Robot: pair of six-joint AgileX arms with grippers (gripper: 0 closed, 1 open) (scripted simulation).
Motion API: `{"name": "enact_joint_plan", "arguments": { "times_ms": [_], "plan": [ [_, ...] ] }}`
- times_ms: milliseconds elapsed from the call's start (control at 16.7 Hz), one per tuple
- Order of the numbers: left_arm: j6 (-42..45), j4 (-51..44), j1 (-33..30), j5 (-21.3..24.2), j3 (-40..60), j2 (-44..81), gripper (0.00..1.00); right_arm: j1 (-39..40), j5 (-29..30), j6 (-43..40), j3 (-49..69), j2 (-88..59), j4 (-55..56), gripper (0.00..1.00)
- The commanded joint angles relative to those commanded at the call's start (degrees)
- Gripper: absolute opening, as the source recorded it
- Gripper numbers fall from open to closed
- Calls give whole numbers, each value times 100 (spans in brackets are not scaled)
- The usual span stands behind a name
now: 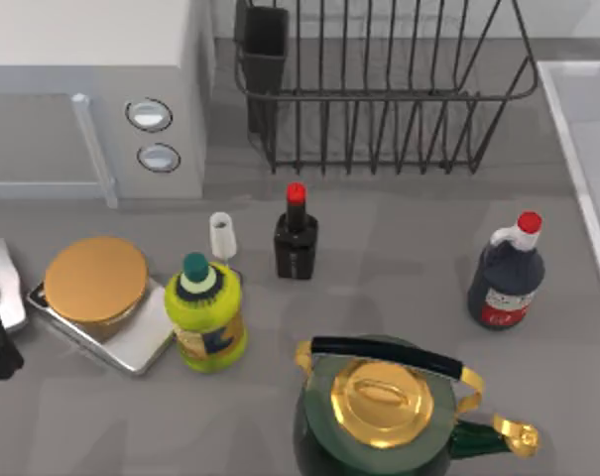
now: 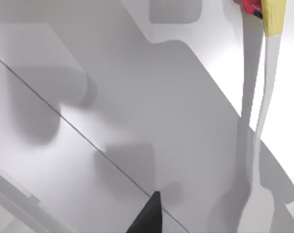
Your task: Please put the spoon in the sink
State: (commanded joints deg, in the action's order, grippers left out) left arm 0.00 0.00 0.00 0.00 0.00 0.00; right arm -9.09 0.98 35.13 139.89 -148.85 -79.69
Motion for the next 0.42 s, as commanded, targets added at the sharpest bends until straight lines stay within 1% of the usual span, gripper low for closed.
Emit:
{"name": "enact_joint_plan", "arguments": {
  "times_ms": [60,120,420],
  "plan": [
    [0,0,0,0,0,0,100,0,0,0,0,0,0,98],
    [0,0,0,0,0,0,100,0,0,0,0,0,0,100],
    [0,0,0,0,0,0,100,0,0,0,0,0,0,100]
  ]
}}
